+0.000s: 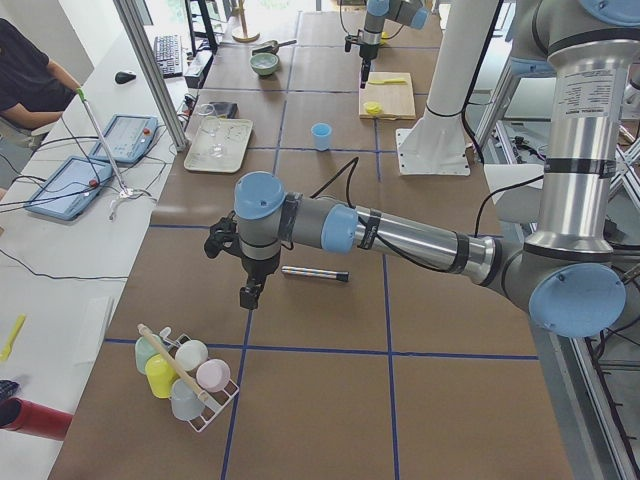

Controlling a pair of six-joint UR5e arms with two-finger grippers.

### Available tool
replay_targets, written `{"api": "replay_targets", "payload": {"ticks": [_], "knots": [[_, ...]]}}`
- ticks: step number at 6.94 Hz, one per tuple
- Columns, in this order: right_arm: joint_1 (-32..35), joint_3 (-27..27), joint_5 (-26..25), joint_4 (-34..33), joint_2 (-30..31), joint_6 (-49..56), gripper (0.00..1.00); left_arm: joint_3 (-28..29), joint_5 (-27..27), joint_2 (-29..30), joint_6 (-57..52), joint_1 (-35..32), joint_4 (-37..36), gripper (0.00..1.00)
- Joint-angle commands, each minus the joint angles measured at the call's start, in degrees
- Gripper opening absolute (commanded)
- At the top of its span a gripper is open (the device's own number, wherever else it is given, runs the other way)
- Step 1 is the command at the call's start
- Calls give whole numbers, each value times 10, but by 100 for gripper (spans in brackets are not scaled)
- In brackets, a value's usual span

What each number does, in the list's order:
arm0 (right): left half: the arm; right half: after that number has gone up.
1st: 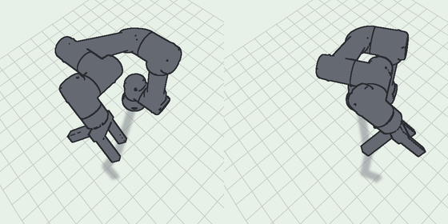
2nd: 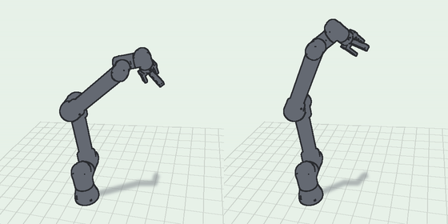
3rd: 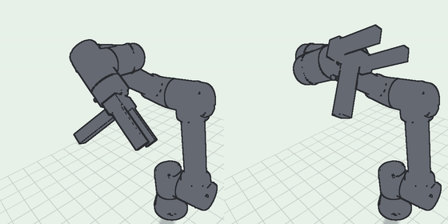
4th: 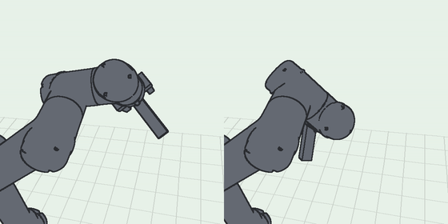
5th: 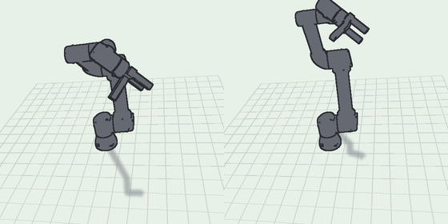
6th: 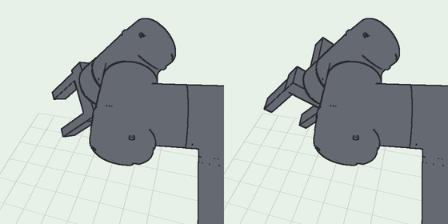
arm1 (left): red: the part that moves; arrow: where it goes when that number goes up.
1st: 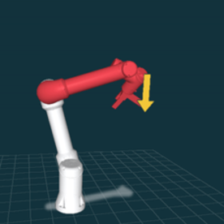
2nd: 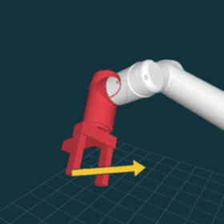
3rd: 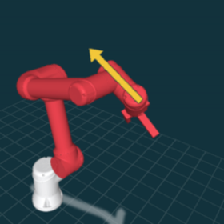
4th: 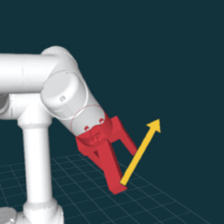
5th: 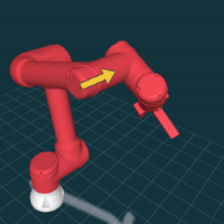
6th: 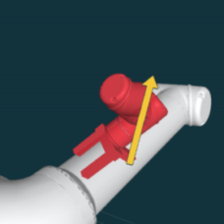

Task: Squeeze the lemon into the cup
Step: 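Move the right gripper over the lemon slice on the cutting board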

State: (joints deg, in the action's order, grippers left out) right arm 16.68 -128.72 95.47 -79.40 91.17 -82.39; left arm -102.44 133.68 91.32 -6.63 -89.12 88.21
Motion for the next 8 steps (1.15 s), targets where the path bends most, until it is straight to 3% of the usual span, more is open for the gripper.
{"api": "replay_targets", "payload": {"ticks": [1,8], "knots": [[-37,19,-34,0,-21,-23,100,4,0,1,-1,0,4,100],[-82,66,-49,4,-29,-35,100,2,0,-6,-1,-1,8,100]]}}
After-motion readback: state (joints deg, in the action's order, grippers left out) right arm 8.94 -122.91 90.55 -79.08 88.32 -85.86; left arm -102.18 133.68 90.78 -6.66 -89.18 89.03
